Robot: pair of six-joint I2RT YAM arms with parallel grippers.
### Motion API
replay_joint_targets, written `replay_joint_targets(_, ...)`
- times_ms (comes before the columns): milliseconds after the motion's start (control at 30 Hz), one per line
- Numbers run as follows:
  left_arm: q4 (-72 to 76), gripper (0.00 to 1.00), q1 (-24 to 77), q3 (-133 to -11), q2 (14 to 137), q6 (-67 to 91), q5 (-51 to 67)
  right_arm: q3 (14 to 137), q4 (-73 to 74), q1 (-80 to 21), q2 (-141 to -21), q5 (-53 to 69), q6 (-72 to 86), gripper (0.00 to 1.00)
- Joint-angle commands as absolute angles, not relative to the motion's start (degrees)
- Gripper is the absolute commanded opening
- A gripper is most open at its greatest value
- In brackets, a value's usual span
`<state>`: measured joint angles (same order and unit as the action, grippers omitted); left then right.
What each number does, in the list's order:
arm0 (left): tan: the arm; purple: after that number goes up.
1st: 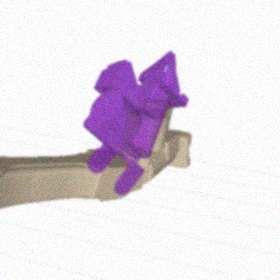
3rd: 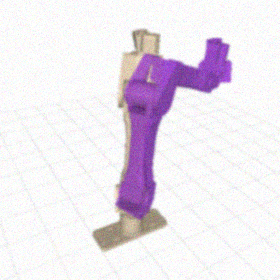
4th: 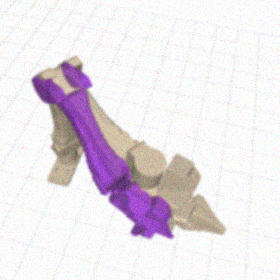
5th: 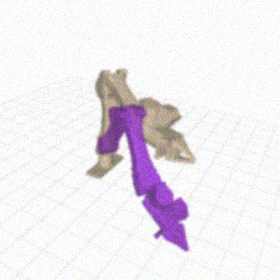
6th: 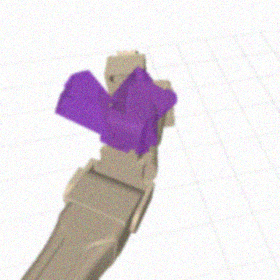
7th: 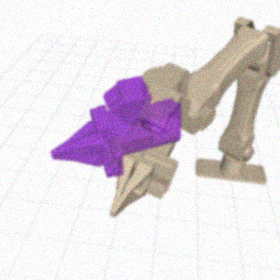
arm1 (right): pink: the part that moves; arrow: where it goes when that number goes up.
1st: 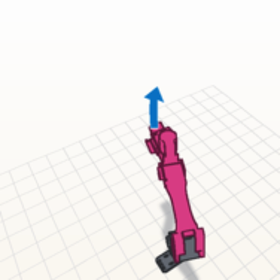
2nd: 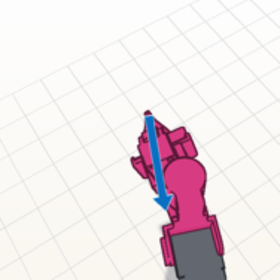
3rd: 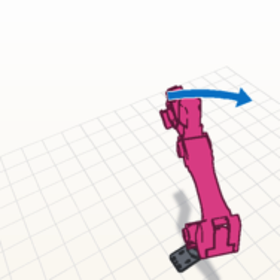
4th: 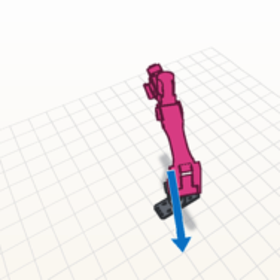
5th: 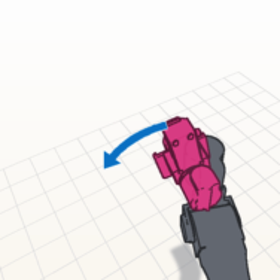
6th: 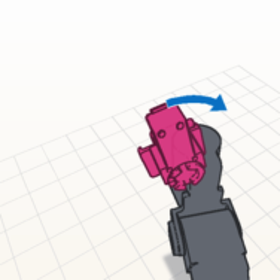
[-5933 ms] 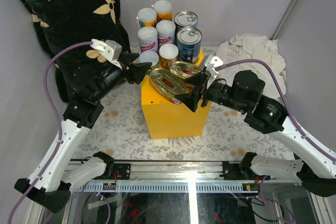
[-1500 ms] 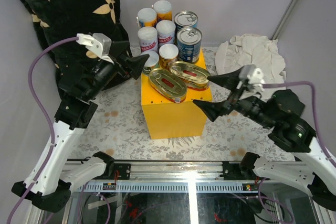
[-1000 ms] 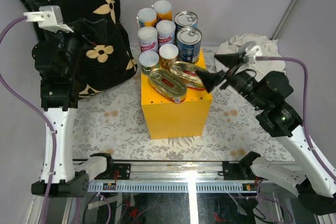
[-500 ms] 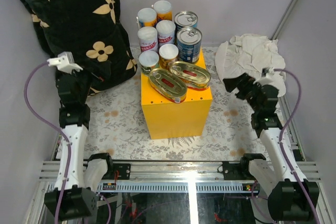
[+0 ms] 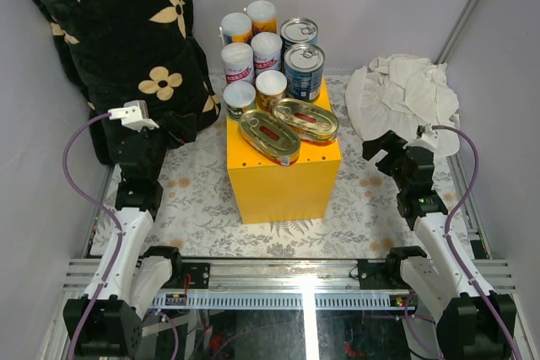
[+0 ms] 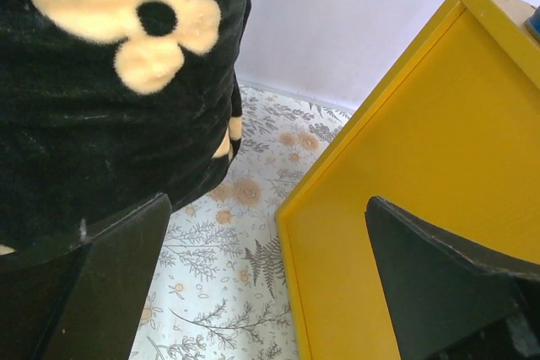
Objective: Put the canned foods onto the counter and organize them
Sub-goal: Reset both arms
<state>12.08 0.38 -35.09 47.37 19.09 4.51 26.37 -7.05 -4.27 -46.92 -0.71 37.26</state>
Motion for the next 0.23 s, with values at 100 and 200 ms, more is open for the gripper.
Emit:
replay_joint_targets(100,17.35,1.0,0.72,-36.5,47.71,17.06,2.36,26.29,-10.68,-4.66,-46.05,-4.25,35.65,1.0)
replay_joint_targets(200,17.72,1.0,0.66,-35.95,47.13,17.37,2.53,26.13,-10.59,-4.66,-46.51,-3.94,36.0,1.0)
